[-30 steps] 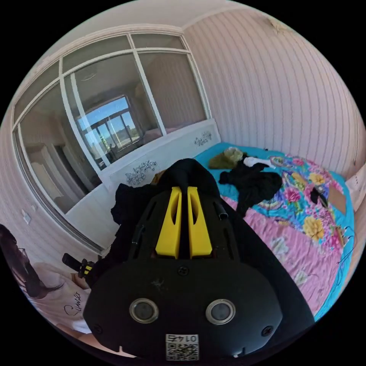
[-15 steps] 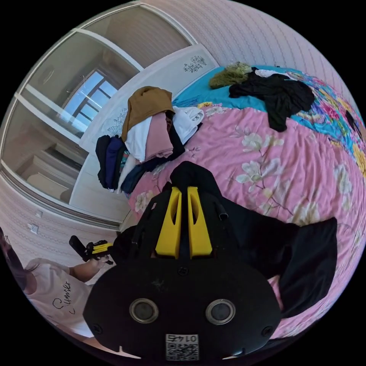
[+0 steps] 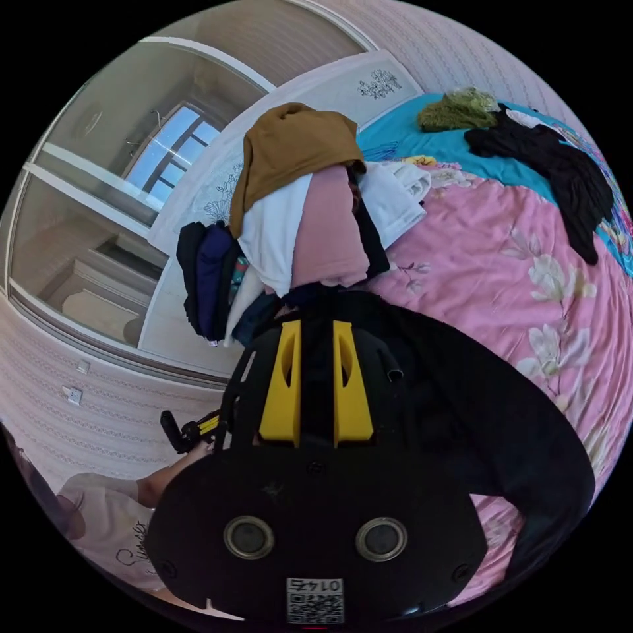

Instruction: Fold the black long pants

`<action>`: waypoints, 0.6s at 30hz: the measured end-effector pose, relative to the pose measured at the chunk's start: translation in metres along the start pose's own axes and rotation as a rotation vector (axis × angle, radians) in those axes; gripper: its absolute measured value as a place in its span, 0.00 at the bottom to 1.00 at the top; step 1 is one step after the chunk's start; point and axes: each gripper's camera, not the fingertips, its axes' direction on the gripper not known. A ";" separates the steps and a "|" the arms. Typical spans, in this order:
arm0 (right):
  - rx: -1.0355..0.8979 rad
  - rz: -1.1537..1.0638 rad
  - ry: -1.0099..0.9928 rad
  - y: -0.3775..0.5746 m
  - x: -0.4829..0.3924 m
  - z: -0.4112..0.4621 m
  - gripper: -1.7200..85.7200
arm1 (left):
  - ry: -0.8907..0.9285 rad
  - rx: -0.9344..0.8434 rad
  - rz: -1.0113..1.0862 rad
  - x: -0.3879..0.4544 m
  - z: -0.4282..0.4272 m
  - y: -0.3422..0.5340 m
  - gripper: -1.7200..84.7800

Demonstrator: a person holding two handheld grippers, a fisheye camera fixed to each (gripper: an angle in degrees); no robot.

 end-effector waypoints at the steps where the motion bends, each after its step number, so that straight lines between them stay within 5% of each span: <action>1: 0.006 0.001 -0.010 0.011 0.005 -0.007 0.11 | 0.018 -0.012 -0.009 -0.001 0.004 0.001 0.02; 5: 0.097 0.004 0.014 0.126 0.034 -0.093 0.10 | 0.054 0.021 -0.047 0.002 -0.001 0.005 0.07; 10: 0.208 0.237 0.316 0.329 0.063 -0.219 0.10 | -0.034 0.071 -0.029 0.014 -0.029 0.003 0.07; 15: 0.348 0.688 0.636 0.555 0.063 -0.319 0.11 | 0.012 0.057 0.248 0.094 -0.033 -0.037 0.07; 18: 0.449 0.864 0.638 0.640 0.061 -0.338 0.14 | 0.054 0.060 0.455 0.174 -0.012 -0.063 0.09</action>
